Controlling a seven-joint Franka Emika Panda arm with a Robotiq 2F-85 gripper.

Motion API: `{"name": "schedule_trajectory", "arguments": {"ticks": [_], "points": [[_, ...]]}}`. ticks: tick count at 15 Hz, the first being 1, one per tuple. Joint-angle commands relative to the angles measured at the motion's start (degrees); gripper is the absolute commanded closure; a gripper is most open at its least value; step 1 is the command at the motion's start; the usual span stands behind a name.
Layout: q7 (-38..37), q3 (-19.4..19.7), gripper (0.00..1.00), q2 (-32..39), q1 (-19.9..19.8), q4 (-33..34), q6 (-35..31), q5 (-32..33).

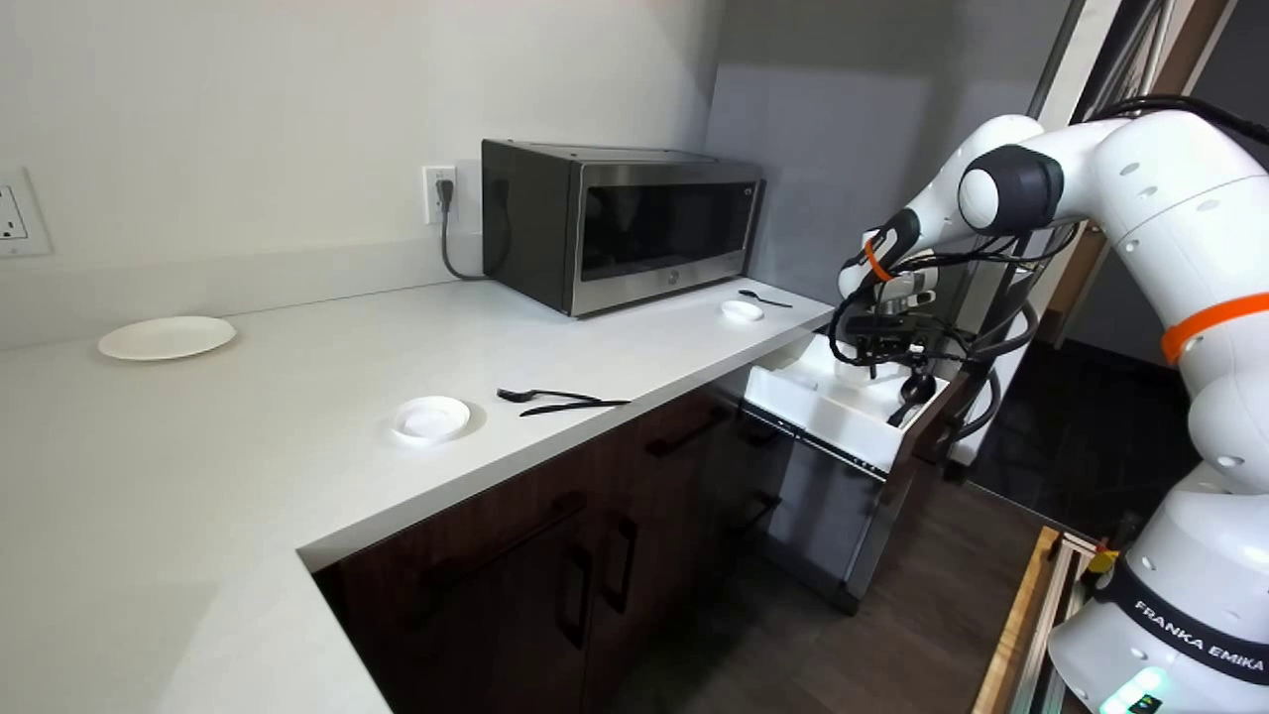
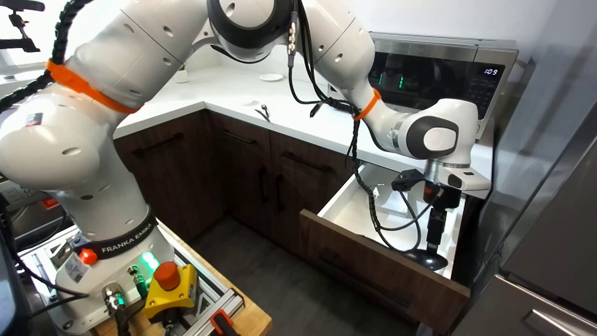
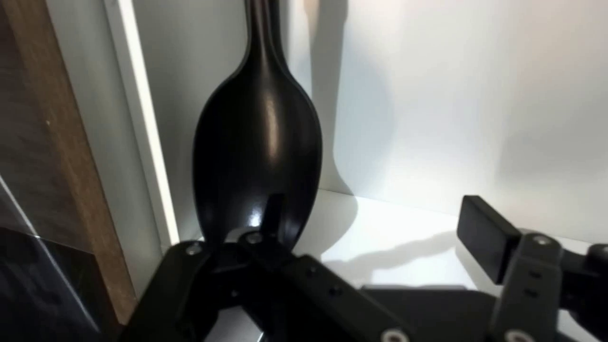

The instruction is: Open the top drawer then remove the spoon inside

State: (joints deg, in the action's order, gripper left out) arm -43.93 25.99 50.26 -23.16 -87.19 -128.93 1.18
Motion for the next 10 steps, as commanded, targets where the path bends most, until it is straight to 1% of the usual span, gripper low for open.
{"name": "schedule_trajectory", "arguments": {"ticks": [1,2,5,9,10], "points": [[-1.11,0.87,0.17,3.10,-0.74,3.67,2.30,-0.36],[-1.18,1.09,0.35,3.46,-0.82,3.94,2.42,-0.26],[-1.82,1.64,0.60,3.41,-0.77,4.02,3.89,0.15],[-2.02,1.97,0.89,2.00,-0.58,2.97,5.04,0.32],[-2.01,1.99,0.98,1.72,-0.59,2.93,5.57,0.27]]}}
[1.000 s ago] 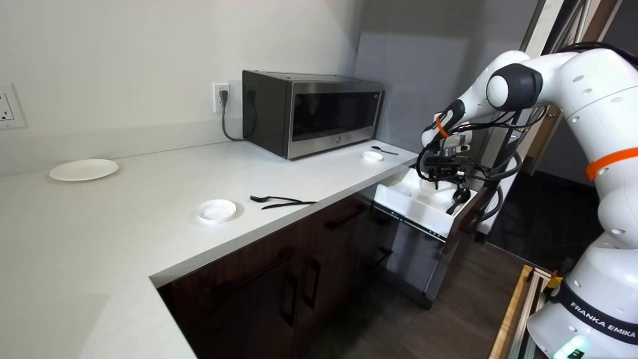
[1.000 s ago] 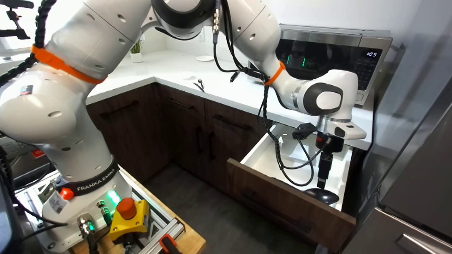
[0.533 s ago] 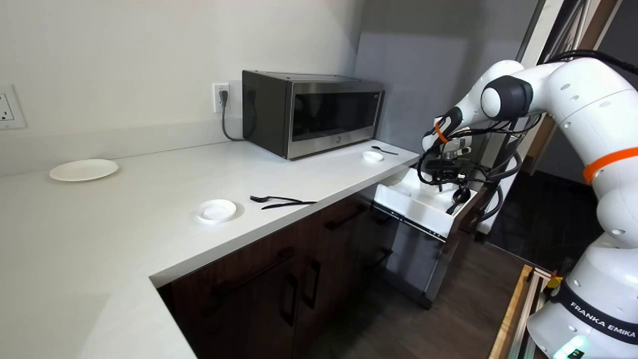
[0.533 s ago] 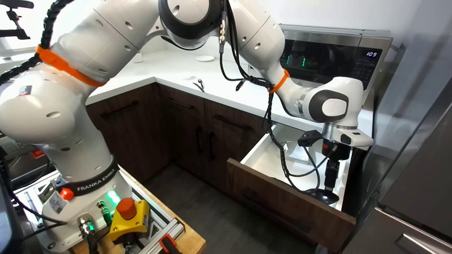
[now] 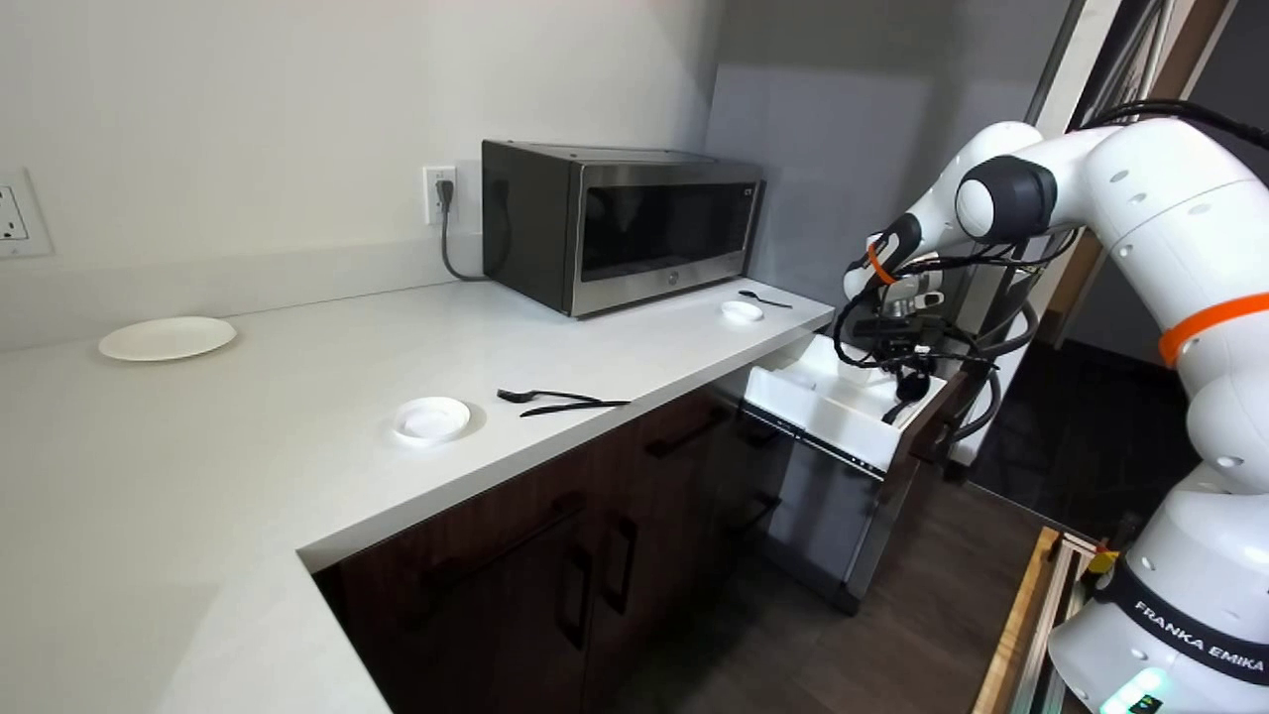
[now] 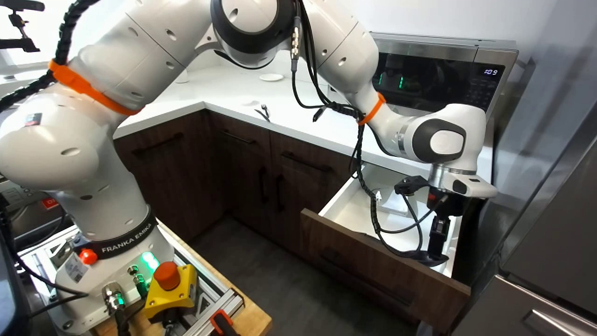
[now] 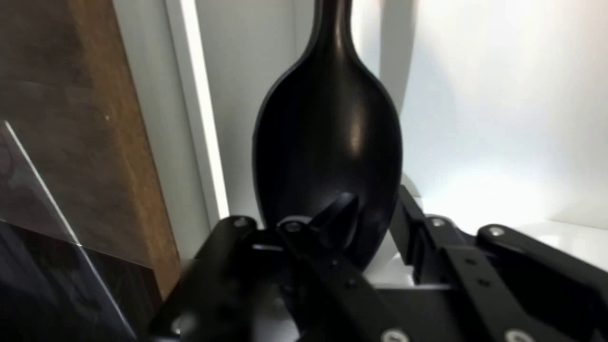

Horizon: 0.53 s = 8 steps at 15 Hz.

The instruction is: Open the top drawer then remove the spoon inside

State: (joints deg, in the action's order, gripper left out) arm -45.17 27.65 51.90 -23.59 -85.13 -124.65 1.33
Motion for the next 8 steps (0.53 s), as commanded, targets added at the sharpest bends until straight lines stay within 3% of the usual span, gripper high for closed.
{"name": "schedule_trajectory", "arguments": {"ticks": [1,3,8], "points": [[-0.71,0.21,1.00,-0.52,-0.24,0.70,2.05,-0.07],[-0.55,-0.03,0.96,-2.08,-0.27,0.04,3.20,-0.22],[0.79,-0.64,0.98,-8.22,-1.00,-2.81,3.57,-1.33]]}}
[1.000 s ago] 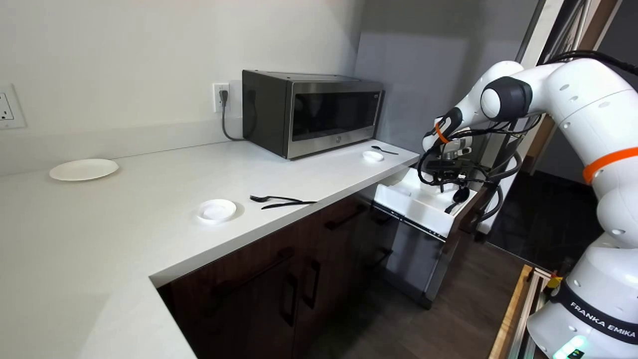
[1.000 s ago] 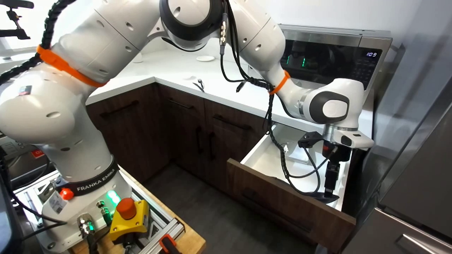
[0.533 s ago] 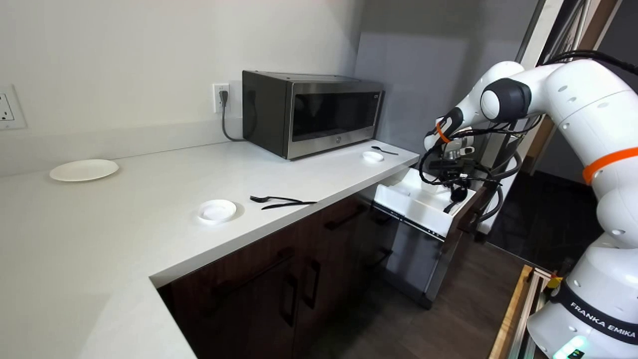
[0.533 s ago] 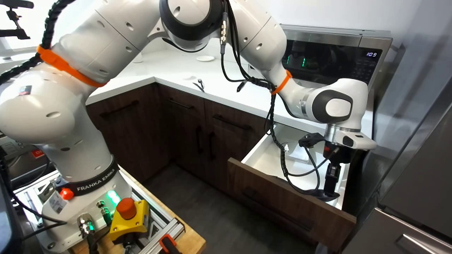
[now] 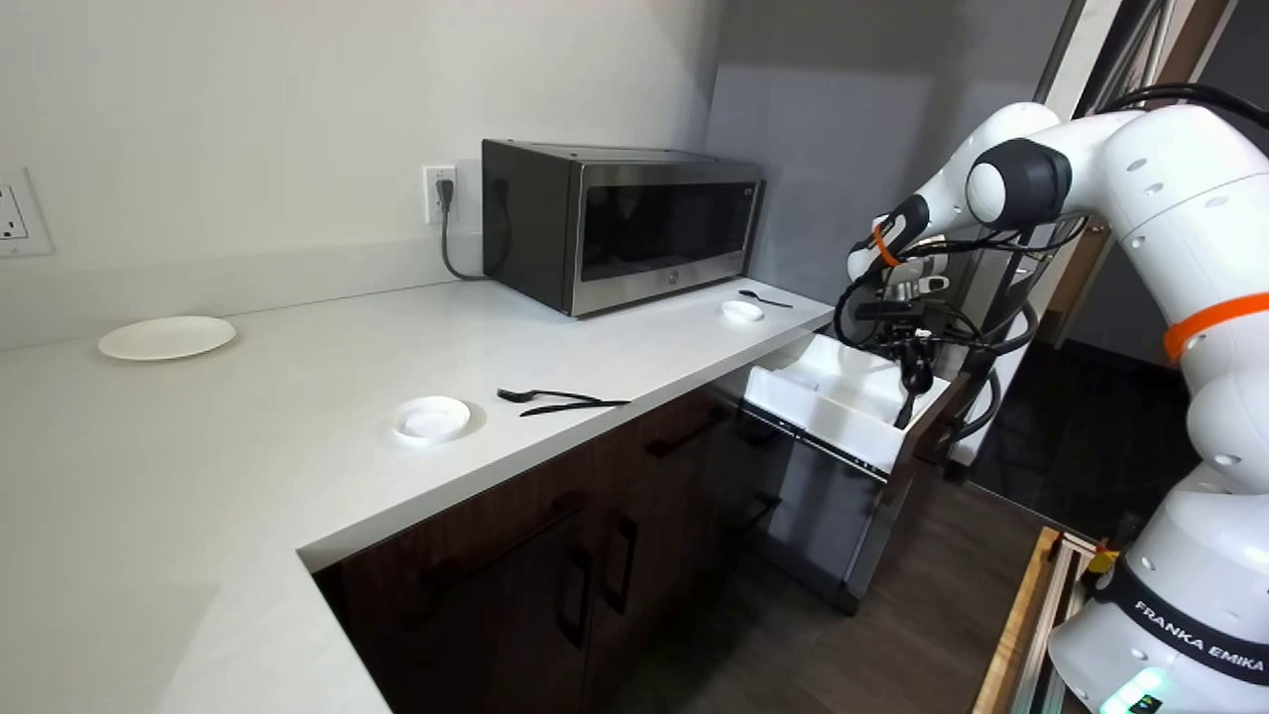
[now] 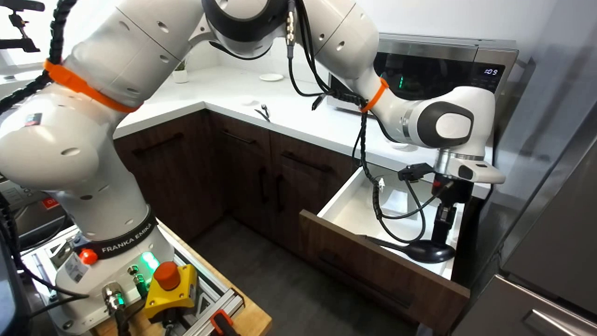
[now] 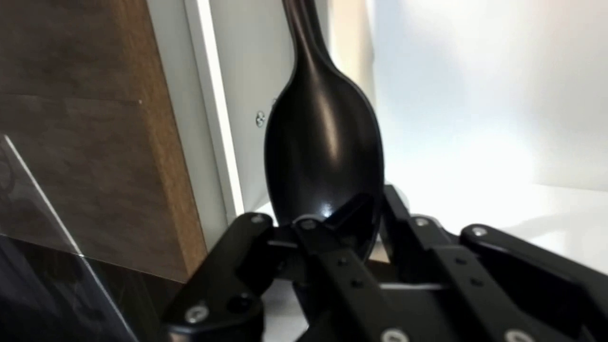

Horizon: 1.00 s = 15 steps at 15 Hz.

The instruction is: Open the top drawer then remove the spoon inside

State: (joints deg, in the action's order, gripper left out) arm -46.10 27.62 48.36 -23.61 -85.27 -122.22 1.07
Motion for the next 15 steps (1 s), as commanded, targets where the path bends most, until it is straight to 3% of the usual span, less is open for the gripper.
{"name": "schedule_trajectory", "arguments": {"ticks": [1,10,13,15], "points": [[2.08,-0.94,0.97,-6.32,-1.20,-3.56,0.70,-1.63],[1.85,-2.87,0.98,-22.70,0.84,-14.14,-5.36,-4.10],[0.06,-3.95,0.98,-26.94,1.17,-14.24,-3.83,-7.10],[-2.33,-4.87,0.98,-28.08,0.92,-11.58,1.11,-10.70]]}}
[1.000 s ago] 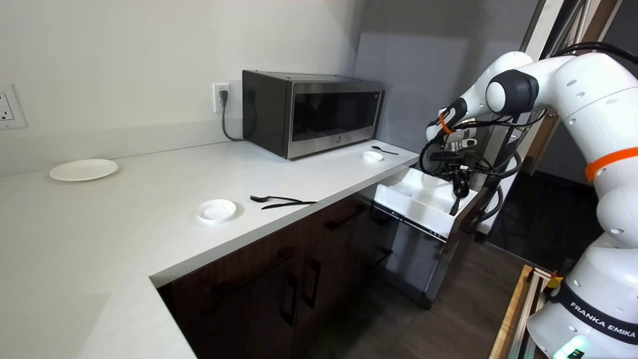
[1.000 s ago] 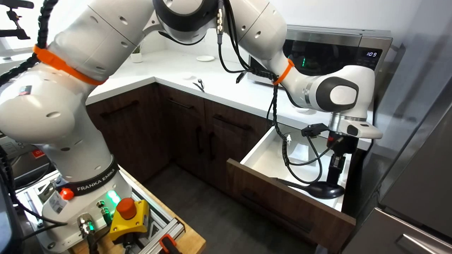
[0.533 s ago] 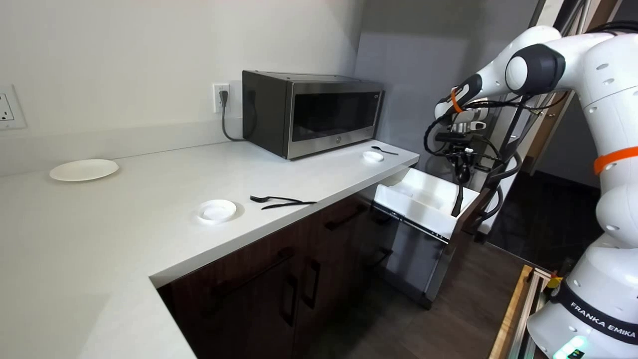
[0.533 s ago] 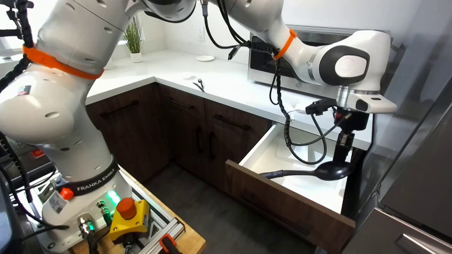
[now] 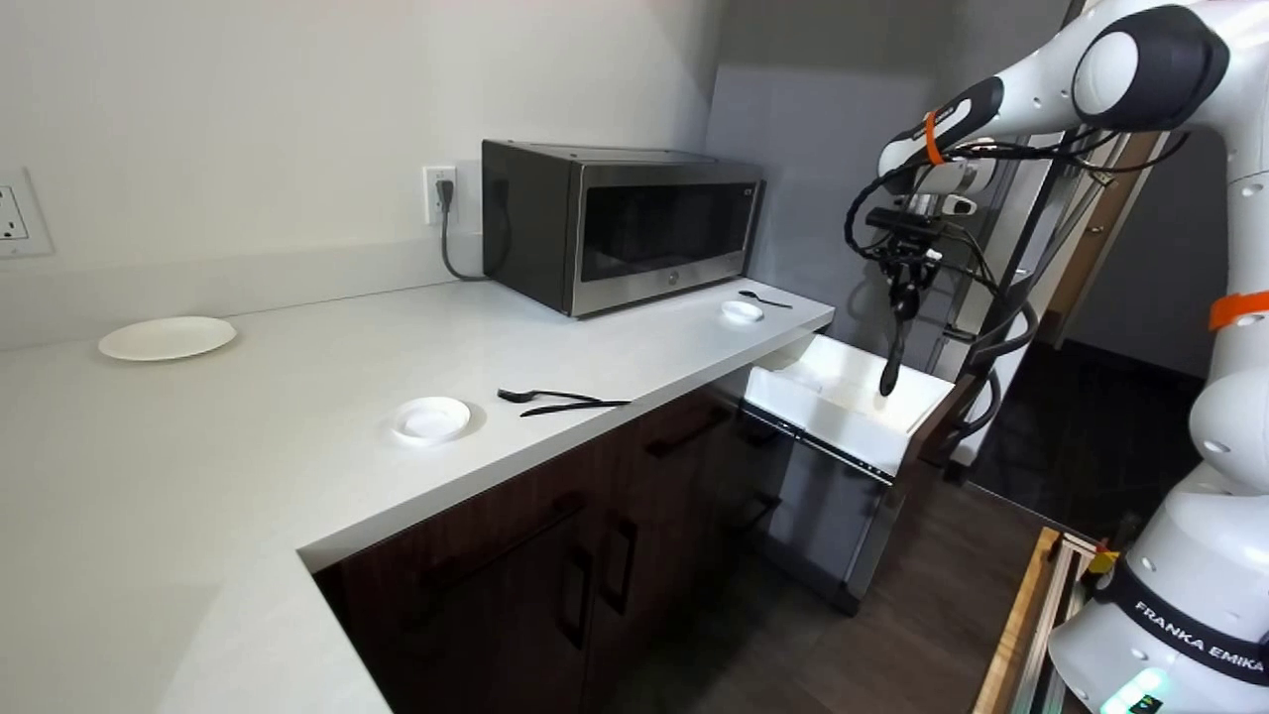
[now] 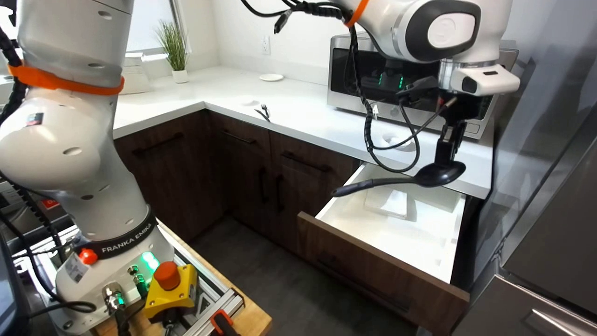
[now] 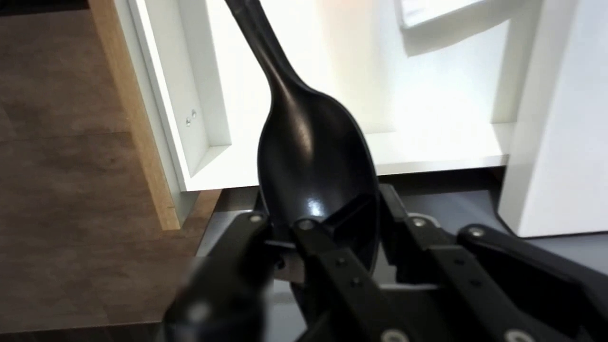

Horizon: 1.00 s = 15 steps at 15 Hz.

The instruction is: Open the top drawer then remove the spoon inside

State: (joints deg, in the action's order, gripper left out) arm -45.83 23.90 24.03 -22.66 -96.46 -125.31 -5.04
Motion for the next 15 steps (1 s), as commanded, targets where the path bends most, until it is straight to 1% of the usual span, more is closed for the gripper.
{"name": "schedule_trajectory", "arguments": {"ticks": [1,2,3,4,5,9,10,11,12,14,15], "points": [[-3.24,-1.61,0.98,-4.13,-0.03,1.24,8.14,-5.67],[-1.27,-2.26,0.98,-3.79,-0.25,2.97,12.26,-5.79],[-1.55,-1.33,0.92,-2.94,-0.04,1.79,7.07,-3.69],[-1.54,-1.73,0.92,-3.46,0.01,2.60,9.76,-4.01],[-1.53,-1.99,0.92,-3.71,0.09,3.08,10.94,-4.18],[-1.52,-2.12,0.92,-3.50,0.08,3.26,11.19,-4.33],[-1.52,-2.12,0.98,-3.45,0.07,3.26,11.19,-4.33],[-3.87,-2.48,0.98,-3.10,1.29,3.44,10.53,-4.05],[-5.24,-2.70,0.98,-2.33,1.70,4.54,10.85,-4.29],[-9.39,-3.47,0.98,-2.48,3.75,4.94,11.28,-3.61],[-9.53,-3.82,0.98,-0.08,3.23,7.75,12.70,-4.17]]}}
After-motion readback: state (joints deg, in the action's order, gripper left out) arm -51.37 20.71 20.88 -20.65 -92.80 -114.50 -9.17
